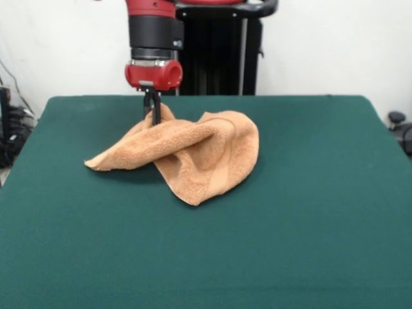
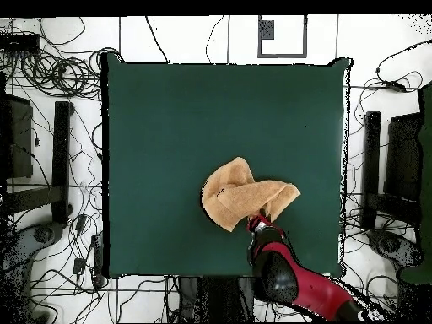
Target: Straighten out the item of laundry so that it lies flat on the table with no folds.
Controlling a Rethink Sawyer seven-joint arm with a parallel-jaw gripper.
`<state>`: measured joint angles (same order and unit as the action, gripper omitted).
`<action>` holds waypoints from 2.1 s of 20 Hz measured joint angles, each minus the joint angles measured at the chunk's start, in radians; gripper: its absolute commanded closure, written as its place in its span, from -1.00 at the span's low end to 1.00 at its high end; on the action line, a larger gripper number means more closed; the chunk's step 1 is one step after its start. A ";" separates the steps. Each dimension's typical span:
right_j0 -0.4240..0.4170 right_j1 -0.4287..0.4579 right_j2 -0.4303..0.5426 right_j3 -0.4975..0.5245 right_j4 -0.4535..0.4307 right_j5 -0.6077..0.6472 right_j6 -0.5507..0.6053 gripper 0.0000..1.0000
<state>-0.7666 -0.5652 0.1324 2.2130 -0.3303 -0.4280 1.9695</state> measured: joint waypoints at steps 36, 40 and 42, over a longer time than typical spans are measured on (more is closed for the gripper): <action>0.207 -0.199 -0.128 -0.007 0.062 0.214 0.000 1.00; 0.212 -0.202 -0.131 -0.008 0.066 0.216 0.000 1.00; 0.226 -0.210 -0.137 -0.008 0.077 0.229 0.000 1.00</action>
<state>-0.5411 -0.7751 -0.0048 2.2050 -0.2529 -0.1990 1.9695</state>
